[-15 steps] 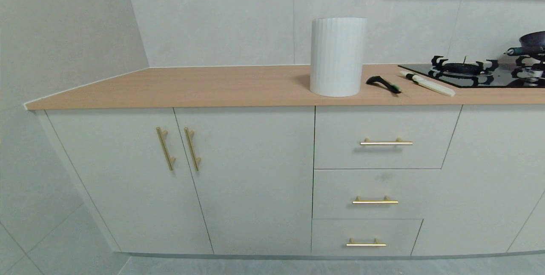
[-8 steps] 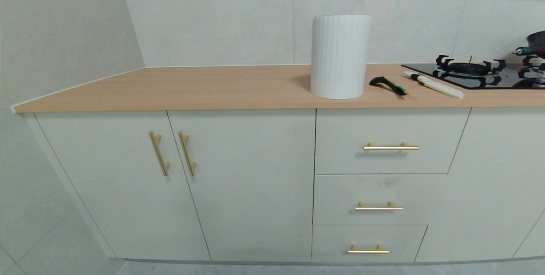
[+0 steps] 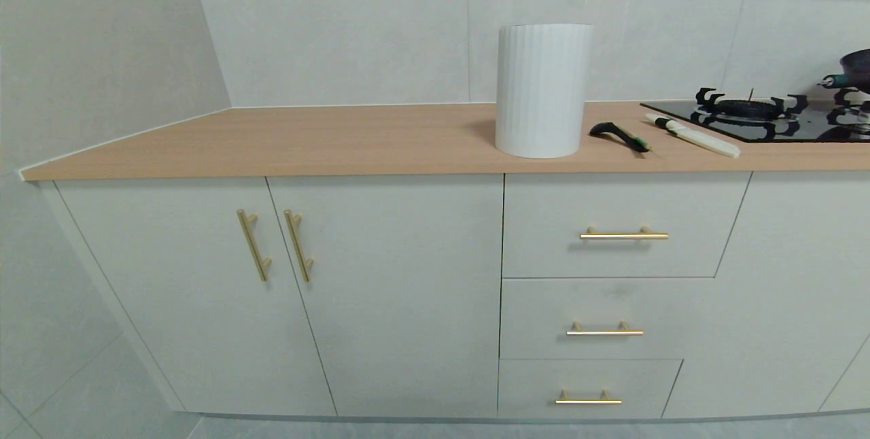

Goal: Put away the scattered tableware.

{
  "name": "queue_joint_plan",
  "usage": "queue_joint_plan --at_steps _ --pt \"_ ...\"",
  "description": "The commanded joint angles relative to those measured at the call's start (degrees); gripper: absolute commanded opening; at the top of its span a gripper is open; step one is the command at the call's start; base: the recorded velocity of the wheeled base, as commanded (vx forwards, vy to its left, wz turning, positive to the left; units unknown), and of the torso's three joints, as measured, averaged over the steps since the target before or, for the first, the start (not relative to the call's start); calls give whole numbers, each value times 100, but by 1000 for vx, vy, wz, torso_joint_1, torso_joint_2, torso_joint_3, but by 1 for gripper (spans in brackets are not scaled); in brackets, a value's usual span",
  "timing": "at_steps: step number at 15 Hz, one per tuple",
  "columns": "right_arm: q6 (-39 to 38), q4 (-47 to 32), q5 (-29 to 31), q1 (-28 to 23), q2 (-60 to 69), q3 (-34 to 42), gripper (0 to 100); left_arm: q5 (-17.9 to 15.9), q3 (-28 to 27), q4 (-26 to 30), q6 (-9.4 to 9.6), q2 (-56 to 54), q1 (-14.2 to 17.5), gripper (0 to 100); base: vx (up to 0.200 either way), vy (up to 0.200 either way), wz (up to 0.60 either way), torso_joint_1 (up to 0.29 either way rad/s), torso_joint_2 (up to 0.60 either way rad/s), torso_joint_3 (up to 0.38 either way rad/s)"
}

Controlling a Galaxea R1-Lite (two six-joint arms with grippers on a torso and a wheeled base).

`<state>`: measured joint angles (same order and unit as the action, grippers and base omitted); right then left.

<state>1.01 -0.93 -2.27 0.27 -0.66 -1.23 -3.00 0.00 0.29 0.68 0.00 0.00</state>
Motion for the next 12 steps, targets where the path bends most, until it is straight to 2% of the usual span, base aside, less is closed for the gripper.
queue_joint_plan --at_steps 1,5,7,10,12 --pt "-242 -22 -538 307 -1033 -1178 100 1 0 -3 2 0 0 100 0 0 0 0 0 0" --pt "-224 31 -608 377 -3766 -1731 100 1 0 -3 2 0 0 100 0 0 0 0 0 0" --pt "-224 57 -802 659 -5023 -2083 100 1 0 -3 2 0 0 100 0 0 0 0 0 0" --pt "-224 725 -775 773 -6623 -2355 100 1 0 6 2 0 0 100 0 0 0 0 0 0" --pt "-224 1473 -740 782 -7871 -2584 100 1 0 6 2 0 0 100 0 0 0 0 0 0"
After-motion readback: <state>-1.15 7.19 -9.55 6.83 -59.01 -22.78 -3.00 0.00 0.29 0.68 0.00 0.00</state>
